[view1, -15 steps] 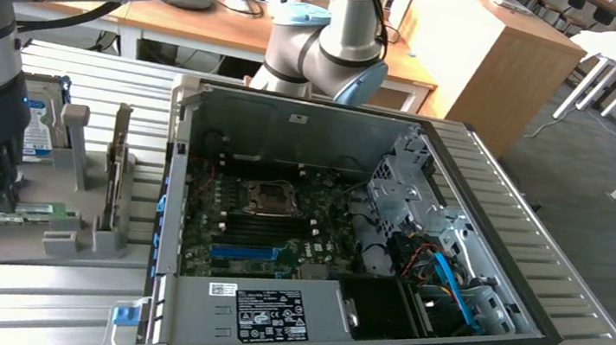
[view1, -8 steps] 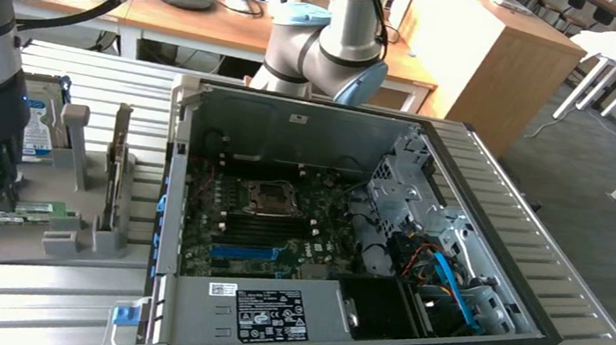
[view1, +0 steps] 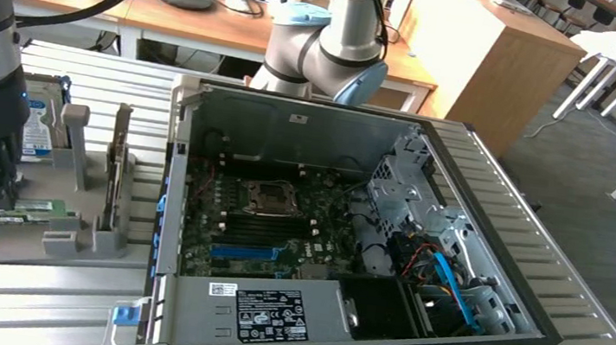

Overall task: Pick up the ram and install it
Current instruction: 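Pick up the ram and move it above insertion slot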

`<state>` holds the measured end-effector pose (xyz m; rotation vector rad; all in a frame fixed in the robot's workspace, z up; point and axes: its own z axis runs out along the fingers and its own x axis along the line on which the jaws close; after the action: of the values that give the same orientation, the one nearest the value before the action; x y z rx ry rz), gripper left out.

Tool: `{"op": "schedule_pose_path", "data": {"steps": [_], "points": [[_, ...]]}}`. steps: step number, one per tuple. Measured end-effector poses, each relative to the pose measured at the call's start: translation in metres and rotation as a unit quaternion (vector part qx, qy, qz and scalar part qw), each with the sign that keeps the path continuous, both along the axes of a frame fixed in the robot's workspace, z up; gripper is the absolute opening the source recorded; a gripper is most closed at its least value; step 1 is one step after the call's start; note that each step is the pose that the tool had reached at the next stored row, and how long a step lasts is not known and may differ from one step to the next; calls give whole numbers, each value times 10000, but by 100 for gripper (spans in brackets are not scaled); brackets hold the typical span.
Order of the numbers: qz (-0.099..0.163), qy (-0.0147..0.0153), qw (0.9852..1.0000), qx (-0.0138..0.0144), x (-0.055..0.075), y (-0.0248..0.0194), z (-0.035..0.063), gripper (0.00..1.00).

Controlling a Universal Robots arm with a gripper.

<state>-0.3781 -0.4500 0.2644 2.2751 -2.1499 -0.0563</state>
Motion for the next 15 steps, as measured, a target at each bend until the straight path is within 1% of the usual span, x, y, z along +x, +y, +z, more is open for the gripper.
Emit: {"op": "schedule_pose_path", "data": {"steps": [15], "points": [[0,0,10000,1,0,0,75,13]]}}
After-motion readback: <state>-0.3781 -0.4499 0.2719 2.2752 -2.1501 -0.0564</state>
